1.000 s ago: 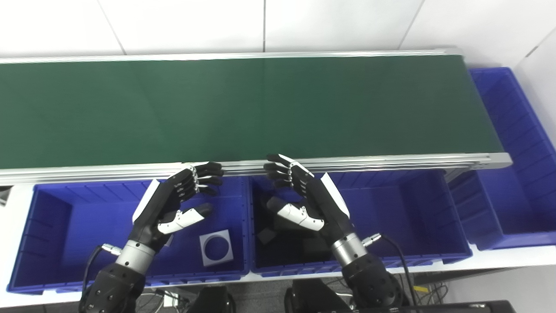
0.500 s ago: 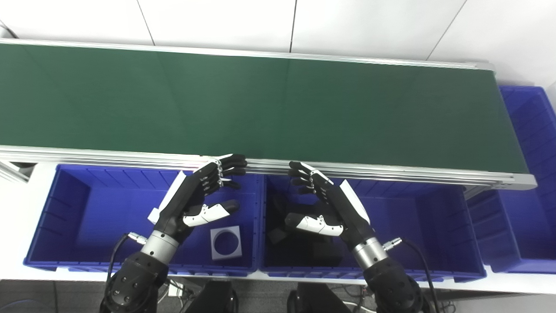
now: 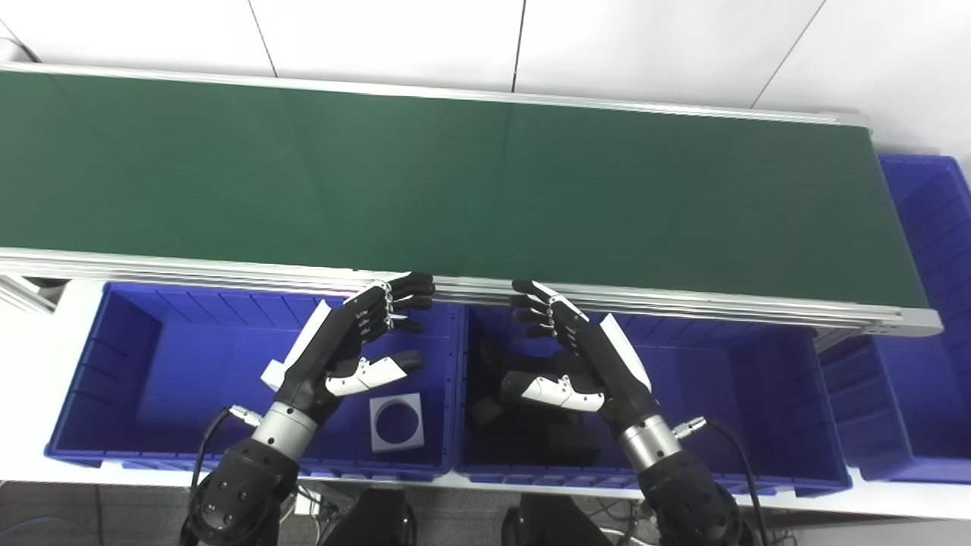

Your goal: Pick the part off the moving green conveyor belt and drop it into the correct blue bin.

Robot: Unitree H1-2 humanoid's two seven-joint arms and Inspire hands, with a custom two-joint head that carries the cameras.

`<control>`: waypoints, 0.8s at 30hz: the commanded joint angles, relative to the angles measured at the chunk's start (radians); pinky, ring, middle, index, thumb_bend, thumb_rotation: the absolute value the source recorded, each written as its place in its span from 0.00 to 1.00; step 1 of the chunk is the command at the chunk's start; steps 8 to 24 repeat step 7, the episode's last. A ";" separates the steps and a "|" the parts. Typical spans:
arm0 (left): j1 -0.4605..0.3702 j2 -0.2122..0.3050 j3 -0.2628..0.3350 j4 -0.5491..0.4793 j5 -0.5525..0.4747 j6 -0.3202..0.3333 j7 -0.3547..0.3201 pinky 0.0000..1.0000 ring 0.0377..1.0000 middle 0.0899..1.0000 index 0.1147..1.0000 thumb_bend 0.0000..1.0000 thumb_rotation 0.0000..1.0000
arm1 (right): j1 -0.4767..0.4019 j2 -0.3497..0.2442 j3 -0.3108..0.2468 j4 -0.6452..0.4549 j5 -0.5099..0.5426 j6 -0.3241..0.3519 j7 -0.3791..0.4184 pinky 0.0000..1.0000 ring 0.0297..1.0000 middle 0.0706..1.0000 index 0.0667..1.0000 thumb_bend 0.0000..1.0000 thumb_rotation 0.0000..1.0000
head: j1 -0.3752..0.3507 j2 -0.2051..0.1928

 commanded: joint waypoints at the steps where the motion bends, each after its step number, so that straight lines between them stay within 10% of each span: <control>1: -0.012 0.001 -0.002 -0.014 -0.004 -0.041 0.007 0.64 0.76 0.78 0.77 0.87 0.53 | -0.006 0.008 -0.004 -0.008 0.010 -0.064 -0.008 0.74 0.80 0.83 0.87 0.81 0.54 | 0.000 -0.002; 24: -0.021 0.000 -0.001 0.003 -0.008 -0.051 0.005 0.64 0.75 0.78 0.77 0.88 0.53 | -0.009 0.016 -0.010 0.005 0.012 -0.078 -0.016 0.74 0.80 0.82 0.87 0.82 0.54 | 0.001 -0.008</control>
